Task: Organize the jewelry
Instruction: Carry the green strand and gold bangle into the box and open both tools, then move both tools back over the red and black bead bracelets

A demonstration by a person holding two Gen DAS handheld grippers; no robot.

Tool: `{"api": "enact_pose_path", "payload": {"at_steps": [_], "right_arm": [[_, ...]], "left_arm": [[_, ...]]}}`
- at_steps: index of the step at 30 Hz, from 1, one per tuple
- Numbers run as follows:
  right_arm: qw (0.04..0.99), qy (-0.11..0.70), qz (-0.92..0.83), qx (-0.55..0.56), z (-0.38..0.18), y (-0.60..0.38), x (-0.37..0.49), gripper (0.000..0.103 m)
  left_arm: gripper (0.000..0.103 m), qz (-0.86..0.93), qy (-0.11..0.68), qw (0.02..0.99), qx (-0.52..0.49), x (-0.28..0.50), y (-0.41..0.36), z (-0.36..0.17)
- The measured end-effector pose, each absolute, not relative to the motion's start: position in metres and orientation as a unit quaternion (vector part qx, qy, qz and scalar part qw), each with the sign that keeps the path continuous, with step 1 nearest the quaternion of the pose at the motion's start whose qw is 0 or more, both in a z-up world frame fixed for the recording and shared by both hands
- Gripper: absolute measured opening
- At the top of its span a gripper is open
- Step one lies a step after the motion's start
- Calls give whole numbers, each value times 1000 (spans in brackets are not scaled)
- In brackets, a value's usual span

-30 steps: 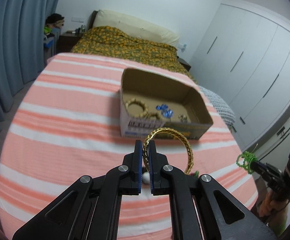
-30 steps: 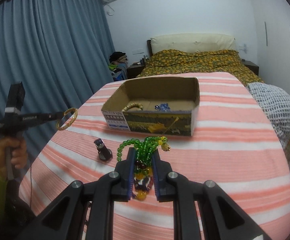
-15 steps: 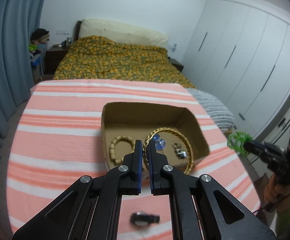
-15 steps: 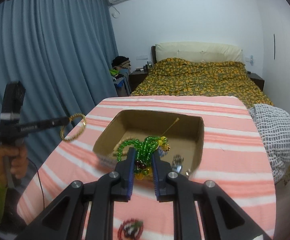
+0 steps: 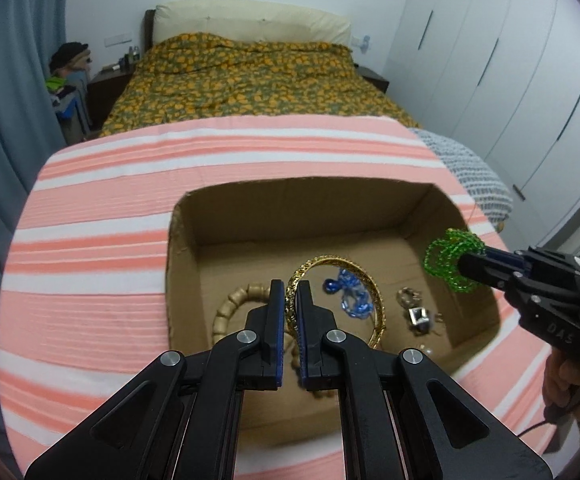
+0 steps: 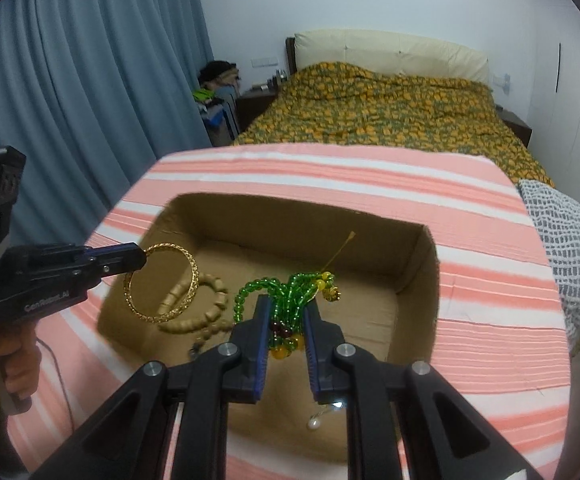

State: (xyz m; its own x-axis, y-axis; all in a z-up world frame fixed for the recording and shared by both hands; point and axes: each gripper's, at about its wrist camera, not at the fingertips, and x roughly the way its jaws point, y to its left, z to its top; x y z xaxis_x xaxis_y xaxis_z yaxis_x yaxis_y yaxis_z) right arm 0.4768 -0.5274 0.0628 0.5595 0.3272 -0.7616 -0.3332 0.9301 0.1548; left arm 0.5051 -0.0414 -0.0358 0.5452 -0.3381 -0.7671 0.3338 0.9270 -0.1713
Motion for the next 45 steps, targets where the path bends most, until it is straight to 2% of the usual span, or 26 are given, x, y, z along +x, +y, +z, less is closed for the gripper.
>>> {"api": "enact_pose_path", "payload": {"at_steps": [1,2,3,4,5,6,10,18,28,32,40,45], "right_arm": [[881,434,188,-2,56,-528,481,19],[879,438,189,0,51,-527,485,19],[877,442,190,1,47,-529,487,23],[873,449,189,4,43,-530,490,40],[873,451,186,12,41,-534,491,46],[875,447,183,19,42,-540,492,49],[889,424,172,30,57,-557,469,49],[898,407,169,13,81,-576,391,55],[892,417,166,-44,76,-596,247,60],[895,419,142,-50,63,-603,198,60],[899,422,117,-7,13,-589,157,60],[910,396,119,-29,-1,-567,146,60]], "left_arm": [[5,-189,437,879,1,507,-43,-39],[10,-187,437,880,4,509,-44,-40],[29,-183,437,881,8,509,-43,-41],[46,-177,440,880,11,509,-43,-43],[76,-168,439,883,12,507,-42,-43],[86,-163,431,888,12,505,-39,-42],[87,-155,412,897,25,475,-27,-32],[99,-144,384,911,40,390,6,-12],[100,-92,390,907,127,278,69,-10],[102,-84,387,911,116,250,82,-8],[102,-111,407,906,37,216,48,-79],[102,-128,419,899,2,197,26,-113]]}}
